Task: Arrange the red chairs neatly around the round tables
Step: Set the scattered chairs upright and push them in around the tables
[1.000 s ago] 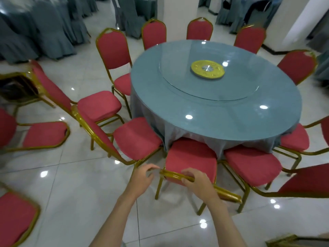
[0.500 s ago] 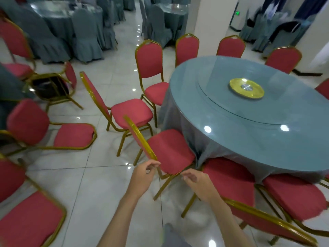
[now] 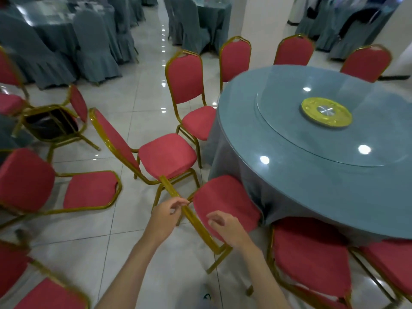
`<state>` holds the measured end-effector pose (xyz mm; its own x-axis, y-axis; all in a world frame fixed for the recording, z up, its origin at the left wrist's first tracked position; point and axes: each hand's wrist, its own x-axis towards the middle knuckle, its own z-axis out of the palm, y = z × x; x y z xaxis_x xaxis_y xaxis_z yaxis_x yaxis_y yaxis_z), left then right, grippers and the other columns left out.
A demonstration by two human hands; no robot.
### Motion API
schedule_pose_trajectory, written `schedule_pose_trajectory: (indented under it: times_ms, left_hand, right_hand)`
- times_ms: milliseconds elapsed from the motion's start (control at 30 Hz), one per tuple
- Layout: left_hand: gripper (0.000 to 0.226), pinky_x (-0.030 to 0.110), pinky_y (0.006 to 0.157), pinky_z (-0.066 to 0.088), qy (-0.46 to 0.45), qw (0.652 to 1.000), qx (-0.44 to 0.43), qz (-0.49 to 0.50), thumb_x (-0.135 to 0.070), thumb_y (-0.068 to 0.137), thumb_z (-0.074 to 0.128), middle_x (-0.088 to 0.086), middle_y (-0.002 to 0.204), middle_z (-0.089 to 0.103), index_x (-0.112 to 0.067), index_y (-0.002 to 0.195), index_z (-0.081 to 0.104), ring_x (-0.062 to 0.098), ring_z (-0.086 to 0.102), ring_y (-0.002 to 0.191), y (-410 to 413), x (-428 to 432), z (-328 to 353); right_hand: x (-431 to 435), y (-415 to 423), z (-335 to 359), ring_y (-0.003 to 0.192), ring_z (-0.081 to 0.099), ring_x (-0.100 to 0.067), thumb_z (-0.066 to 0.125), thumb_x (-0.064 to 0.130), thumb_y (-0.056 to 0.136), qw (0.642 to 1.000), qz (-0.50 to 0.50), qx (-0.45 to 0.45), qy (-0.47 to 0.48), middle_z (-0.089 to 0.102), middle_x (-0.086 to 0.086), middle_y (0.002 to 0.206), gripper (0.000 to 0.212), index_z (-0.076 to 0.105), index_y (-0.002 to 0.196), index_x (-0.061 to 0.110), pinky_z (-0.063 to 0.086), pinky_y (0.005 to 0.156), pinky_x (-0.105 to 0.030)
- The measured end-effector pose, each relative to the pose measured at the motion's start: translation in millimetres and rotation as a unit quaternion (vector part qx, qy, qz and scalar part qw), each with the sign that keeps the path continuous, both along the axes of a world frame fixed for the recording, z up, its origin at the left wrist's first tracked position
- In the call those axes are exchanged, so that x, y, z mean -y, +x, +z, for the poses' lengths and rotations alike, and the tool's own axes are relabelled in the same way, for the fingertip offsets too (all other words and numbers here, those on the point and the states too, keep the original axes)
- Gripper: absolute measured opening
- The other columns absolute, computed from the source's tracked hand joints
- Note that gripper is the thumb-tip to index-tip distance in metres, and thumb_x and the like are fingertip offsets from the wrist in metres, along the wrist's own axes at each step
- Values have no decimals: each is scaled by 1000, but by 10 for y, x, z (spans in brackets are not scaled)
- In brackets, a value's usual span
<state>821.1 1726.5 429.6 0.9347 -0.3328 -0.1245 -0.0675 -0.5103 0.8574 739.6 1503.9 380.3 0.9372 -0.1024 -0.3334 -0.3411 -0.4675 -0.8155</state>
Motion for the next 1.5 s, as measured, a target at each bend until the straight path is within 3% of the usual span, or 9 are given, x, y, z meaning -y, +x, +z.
schedule_pose_trajectory:
  times_ms: [167, 300, 367, 467, 667, 800, 1133, 1400, 1500]
  left_hand:
    - [58, 26, 98, 52, 97, 989, 37, -102, 14, 82, 55, -14, 118, 66, -32, 113, 70, 5, 61, 114, 577, -26, -36]
    - [73, 31, 121, 21, 224, 922, 19, -316, 6, 84, 65, -11, 150, 42, -33, 144, 51, 11, 25, 149, 975, -138, -312]
    - [75, 46, 124, 6, 287, 874, 66, -386, -5, 85, 68, -17, 155, 36, -40, 147, 44, 11, 10, 155, 1204, -188, -486]
    - [60, 59, 124, -1, 294, 850, 117, -421, -12, 86, 67, -22, 140, 47, -44, 135, 52, 10, 26, 149, 1411, -189, -565]
    - [67, 49, 119, 24, 281, 783, 184, -523, 1, 82, 56, -21, 116, 56, -50, 124, 52, 10, 51, 118, 1804, -223, -660]
    - [60, 34, 91, 39, 252, 775, 203, -543, 2, 86, 56, -16, 114, 71, -46, 121, 64, 11, 64, 112, 1937, -266, -624]
    - [53, 34, 91, 44, 229, 755, 195, -582, -9, 86, 58, -20, 118, 72, -47, 121, 67, 10, 64, 115, 1826, -687, -691]
    - [63, 37, 90, 30, 234, 752, 191, -586, 2, 85, 54, -19, 123, 65, -46, 126, 64, 12, 52, 122, 1629, -917, -805]
    - [62, 38, 84, 26, 239, 751, 186, -587, 2, 87, 56, -19, 121, 65, -47, 125, 64, 12, 52, 122, 1642, -885, -824]
  right_hand:
    - [-83, 305, -1, 121, 59, -3, 73, 65, 81, 989, 27, -119, 82, 62, 22, 128, 56, 58, 131, 44, 49, 103, -27]
    - [-297, 378, -191, 120, 54, -3, 79, 68, 73, 964, 103, -215, 114, 56, 24, 129, 87, 42, 148, 46, 43, 106, -29]
    - [-450, 453, -235, 115, 55, -6, 80, 52, 81, 961, 80, -235, 121, 56, 23, 121, 79, 41, 149, 45, 43, 103, -29]
    - [-716, 520, -318, 118, 60, -18, 74, 36, 87, 973, -19, -228, 20, 63, 12, 127, 64, 49, 145, 45, 49, 102, -36]
    - [-1317, 503, -360, 94, 72, -17, 56, 24, 88, 921, -256, -172, -238, 76, 11, 101, 37, 70, 115, 45, 59, 79, -35]
    - [-1437, 492, -186, 97, 68, -25, 52, 21, 88, 924, -237, -200, -222, 74, 1, 104, 37, 73, 113, 37, 57, 85, -37]
    - [-1834, 206, -206, 97, 70, -22, 61, 7, 78, 930, -166, -236, -226, 74, 4, 102, 64, 63, 126, 49, 61, 82, -44]
    - [-2195, -85, -277, 93, 67, -9, 67, 5, 87, 944, -217, -131, -210, 73, 12, 105, 54, 69, 126, 43, 44, 81, -8]
    - [-2229, -133, -335, 98, 66, -5, 70, 20, 93, 944, -221, -135, -203, 70, 16, 113, 45, 61, 128, 46, 51, 86, -14]
